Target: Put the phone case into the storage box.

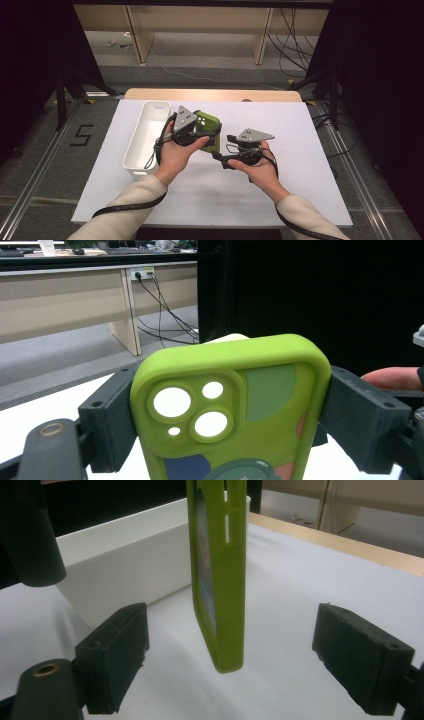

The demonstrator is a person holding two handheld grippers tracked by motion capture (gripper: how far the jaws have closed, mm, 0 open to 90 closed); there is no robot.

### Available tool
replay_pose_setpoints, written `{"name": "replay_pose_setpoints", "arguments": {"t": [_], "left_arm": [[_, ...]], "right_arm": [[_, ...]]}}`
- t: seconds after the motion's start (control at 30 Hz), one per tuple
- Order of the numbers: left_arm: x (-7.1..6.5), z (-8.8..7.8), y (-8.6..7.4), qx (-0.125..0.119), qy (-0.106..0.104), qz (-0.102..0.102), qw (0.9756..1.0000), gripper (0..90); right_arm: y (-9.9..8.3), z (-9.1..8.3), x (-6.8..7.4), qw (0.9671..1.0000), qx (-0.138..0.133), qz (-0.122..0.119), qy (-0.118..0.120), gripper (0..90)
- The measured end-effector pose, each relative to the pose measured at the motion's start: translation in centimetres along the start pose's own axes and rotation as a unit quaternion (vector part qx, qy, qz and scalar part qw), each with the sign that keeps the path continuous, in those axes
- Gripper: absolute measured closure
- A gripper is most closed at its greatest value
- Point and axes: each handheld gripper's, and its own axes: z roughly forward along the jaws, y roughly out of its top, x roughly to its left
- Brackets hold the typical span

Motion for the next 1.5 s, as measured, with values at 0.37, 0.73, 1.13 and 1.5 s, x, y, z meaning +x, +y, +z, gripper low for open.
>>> {"name": "replay_pose_setpoints", "arguments": {"t": [0.37,0.73,1.13,1.5], "left_arm": [[0.1,-0.2,0.3,-0.002,0.001,0.001,1.0000,16.3],[0.4,-0.6,0.6,-0.005,0.005,0.002,1.0000,16.3],[0.7,-0.9,0.8,0.001,0.015,0.000,0.9999,16.3],[0.9,-1.1,1.1,-0.002,0.014,0.000,0.9999,16.4]], "right_arm": [[-0.1,-1.0,-0.4,0.9999,-0.007,-0.003,-0.009,15.7],[-0.3,-2.7,-0.7,0.9997,-0.018,-0.015,-0.002,15.7],[-0.9,-4.9,-1.4,0.9995,-0.023,-0.021,-0.010,15.7],[-1.6,-6.3,-2.1,0.9994,-0.024,-0.019,-0.018,15.7]]}}
